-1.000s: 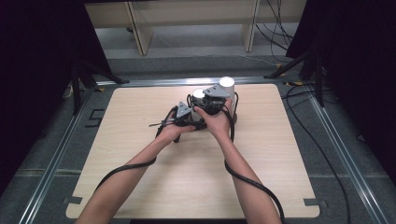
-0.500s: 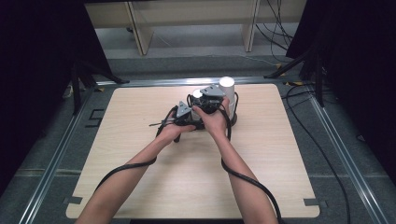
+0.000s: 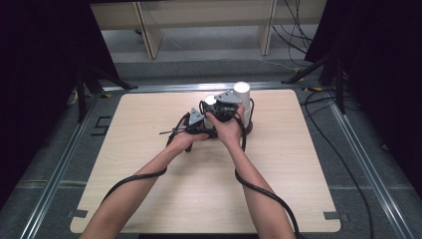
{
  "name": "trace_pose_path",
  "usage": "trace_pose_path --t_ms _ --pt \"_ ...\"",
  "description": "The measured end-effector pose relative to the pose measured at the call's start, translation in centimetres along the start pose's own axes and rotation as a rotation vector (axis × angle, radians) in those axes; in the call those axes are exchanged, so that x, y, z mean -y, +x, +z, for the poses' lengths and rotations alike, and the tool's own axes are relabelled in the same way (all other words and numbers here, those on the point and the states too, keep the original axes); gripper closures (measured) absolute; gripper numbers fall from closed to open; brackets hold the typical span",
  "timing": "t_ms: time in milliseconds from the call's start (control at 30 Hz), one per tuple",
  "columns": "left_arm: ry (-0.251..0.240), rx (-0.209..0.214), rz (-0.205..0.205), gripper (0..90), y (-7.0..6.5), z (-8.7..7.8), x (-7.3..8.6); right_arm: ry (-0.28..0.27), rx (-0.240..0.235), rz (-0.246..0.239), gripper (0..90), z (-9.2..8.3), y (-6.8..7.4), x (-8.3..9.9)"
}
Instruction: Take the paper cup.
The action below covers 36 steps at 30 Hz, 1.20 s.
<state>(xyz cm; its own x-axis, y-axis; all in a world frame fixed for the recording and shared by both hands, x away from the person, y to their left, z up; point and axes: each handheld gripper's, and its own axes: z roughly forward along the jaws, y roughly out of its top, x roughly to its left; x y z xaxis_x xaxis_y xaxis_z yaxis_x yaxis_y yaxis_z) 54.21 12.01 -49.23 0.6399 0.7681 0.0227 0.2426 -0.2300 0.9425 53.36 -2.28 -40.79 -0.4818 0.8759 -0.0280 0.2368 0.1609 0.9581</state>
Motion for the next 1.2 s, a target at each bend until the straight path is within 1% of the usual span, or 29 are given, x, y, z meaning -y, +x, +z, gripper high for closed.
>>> trace_pose_path --t_ms 33,67,100,167,200,267,300,333,400,433,467,500,567,600,633,667,700,733,767,833,867,900,933,967,1000,1033,1100,1133,1200 --pt "0.002 0.000 0.002 18.5 0.0 0.0 0.0 -0.002 0.003 0.016 36.1 -0.1 0.1 0.0" --pt "0.001 0.000 0.002 18.5 0.0 0.0 0.0 -0.005 -0.001 -0.001 36.2 -0.1 0.0 0.0" --pt "0.002 0.000 0.002 18.5 0.0 0.0 0.0 0.001 -0.006 0.030 36.2 -0.2 0.2 0.0" --pt "0.003 0.000 0.004 18.4 0.0 0.0 0.0 -0.007 -0.004 0.028 36.2 -0.1 0.2 0.0" --pt "0.005 0.000 0.003 18.7 0.0 0.0 0.0 -0.006 -0.009 0.042 36.4 -0.2 0.2 0.0" --pt "0.006 0.002 0.007 19.0 -0.1 0.0 0.0 -0.011 -0.004 0.042 36.5 -0.3 0.2 0.0" --pt "0.004 0.002 0.006 19.0 -0.1 0.0 0.0 -0.020 -0.016 0.047 36.6 -0.3 0.2 -0.2" --pt "0.003 0.002 0.005 19.0 -0.1 0.0 0.0 -0.026 -0.007 0.034 36.6 -0.4 0.1 -0.4" --pt "0.004 0.002 0.006 18.9 -0.1 0.1 0.0 -0.026 -0.019 0.049 36.5 -0.4 0.1 -0.5" --pt "0.004 0.002 0.006 18.9 -0.1 0.1 0.0 -0.039 -0.008 0.024 36.6 -0.4 -0.1 -0.6" --pt "0.003 0.001 0.002 18.9 -0.1 0.1 0.0 -0.036 -0.012 0.027 36.6 -0.4 -0.1 -0.6" --pt "0.004 0.000 0.005 18.9 -0.1 0.1 0.0 -0.022 -0.017 0.047 36.7 -0.6 0.0 -0.7" --pt "0.008 0.002 0.009 18.9 -0.1 0.0 0.0 -0.034 -0.019 0.039 36.7 -0.7 0.0 -0.9" --pt "0.009 0.002 0.008 19.0 -0.1 0.0 0.0 -0.035 -0.016 0.052 36.7 -0.8 0.0 -1.0" --pt "0.009 0.002 0.007 19.0 -0.1 0.0 0.0 -0.041 -0.014 0.035 36.7 -1.0 -0.1 -1.3" --pt "0.010 0.001 0.006 19.0 -0.1 0.0 0.0 -0.042 -0.018 0.041 36.7 -1.1 -0.1 -1.4" --pt "0.041 0.001 0.041 19.0 0.1 -0.1 -0.1 -0.057 -0.017 0.047 36.7 -1.2 -0.1 -1.7" --pt "0.041 0.001 0.039 19.0 0.1 -0.1 -0.1 -0.051 -0.021 0.047 36.7 -1.4 0.0 -1.9" --pt "0.043 0.001 0.040 19.0 0.1 -0.1 -0.1 -0.067 -0.021 0.049 36.8 -1.5 0.0 -2.1" --pt "0.047 0.001 0.035 18.8 0.1 -0.1 -0.1 -0.070 -0.021 0.046 36.8 -1.8 0.1 -2.6" --pt "0.033 0.001 0.031 18.7 0.1 0.0 0.0 -0.081 -0.022 0.046 36.8 -1.9 0.2 -2.8" --pt "0.040 -0.004 0.033 18.7 0.1 0.0 0.0 -0.085 -0.021 0.025 36.8 -2.1 0.1 -3.0" --pt "0.019 -0.001 0.010 18.7 -0.1 0.0 0.0 -0.084 -0.017 0.023 36.8 -2.2 0.2 -3.1" --pt "0.016 0.001 0.011 18.6 -0.1 0.0 0.0 -0.093 -0.022 0.043 36.9 -2.2 0.3 -3.2" --pt "0.016 0.001 0.008 18.5 -0.1 0.0 0.0 -0.088 -0.021 0.038 36.8 -2.4 0.2 -3.4" --pt "0.010 0.004 0.002 18.3 -0.1 0.0 0.0 -0.103 -0.023 0.024 36.8 -2.4 0.1 -3.4" --pt "0.003 0.008 0.014 17.7 -0.1 0.0 0.0 -0.106 -0.025 0.034 36.9 -2.5 0.1 -3.6" --pt "0.002 0.017 0.007 17.3 -0.2 -0.1 0.0 -0.113 -0.027 0.040 36.9 -2.6 0.2 -3.7" --pt "0.003 0.014 0.009 16.4 -0.2 -0.3 0.0 -0.118 -0.027 0.034 36.8 -2.8 0.2 -3.9"
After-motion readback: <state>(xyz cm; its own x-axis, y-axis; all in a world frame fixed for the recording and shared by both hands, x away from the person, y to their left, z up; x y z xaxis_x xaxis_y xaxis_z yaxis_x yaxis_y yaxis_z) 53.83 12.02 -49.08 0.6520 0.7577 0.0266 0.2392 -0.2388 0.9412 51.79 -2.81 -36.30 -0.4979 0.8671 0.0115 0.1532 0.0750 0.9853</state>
